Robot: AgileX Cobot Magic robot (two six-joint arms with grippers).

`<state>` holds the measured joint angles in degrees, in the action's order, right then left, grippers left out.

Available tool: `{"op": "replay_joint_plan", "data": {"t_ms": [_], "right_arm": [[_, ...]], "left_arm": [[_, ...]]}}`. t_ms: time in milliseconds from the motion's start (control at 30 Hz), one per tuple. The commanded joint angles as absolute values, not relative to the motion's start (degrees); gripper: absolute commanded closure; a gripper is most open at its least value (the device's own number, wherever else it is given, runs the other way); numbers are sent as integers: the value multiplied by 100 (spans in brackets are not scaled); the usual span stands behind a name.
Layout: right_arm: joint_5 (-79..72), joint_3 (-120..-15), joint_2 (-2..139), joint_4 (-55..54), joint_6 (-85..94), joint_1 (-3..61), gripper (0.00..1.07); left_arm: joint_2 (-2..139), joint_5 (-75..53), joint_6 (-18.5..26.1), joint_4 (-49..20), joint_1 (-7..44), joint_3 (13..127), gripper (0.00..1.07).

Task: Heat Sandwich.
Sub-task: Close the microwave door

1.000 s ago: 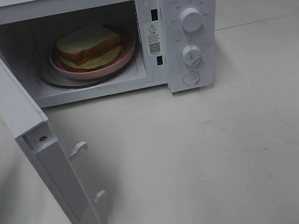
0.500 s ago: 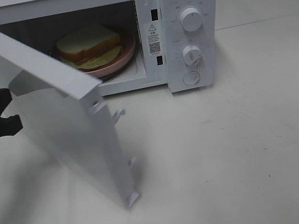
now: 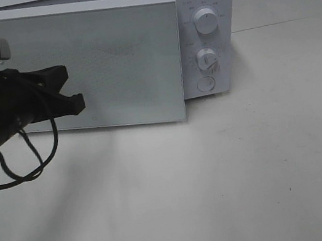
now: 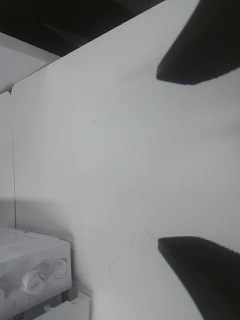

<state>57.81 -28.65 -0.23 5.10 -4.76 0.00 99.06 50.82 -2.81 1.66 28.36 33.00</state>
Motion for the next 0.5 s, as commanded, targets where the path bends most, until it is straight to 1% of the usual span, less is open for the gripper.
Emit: {"op": "replay_joint_plan", "data": {"t_ms": [33, 133, 167, 200, 233, 300, 500], "right_arm": [[5701, -2859, -178, 498, -453, -46, 32], [5701, -2859, -178, 498, -453, -46, 32], [5701, -2859, -178, 498, -453, -46, 32], [5701, -2859, -178, 498, -453, -46, 32], [5701, -2859, -178, 498, -453, -46, 32], [5701, -2859, -178, 498, -453, -46, 32], [5701, -2859, -178, 498, -453, -40, 32]], "left_arm": [[10015, 5145, -241, -69, 3031, 3489, 107], [10244, 5025, -201, -315, 3272, 3839, 107], [10244, 5025, -201, -315, 3272, 3839, 107], [10365, 4990, -97, -430, 3380, 4034, 107], [10411, 4979, -92, -476, 3438, 4114, 107], [10565, 4922, -97, -498, 3570, 4395, 107], [10852, 4733, -97, -584, 3747, 4910, 107]]}}
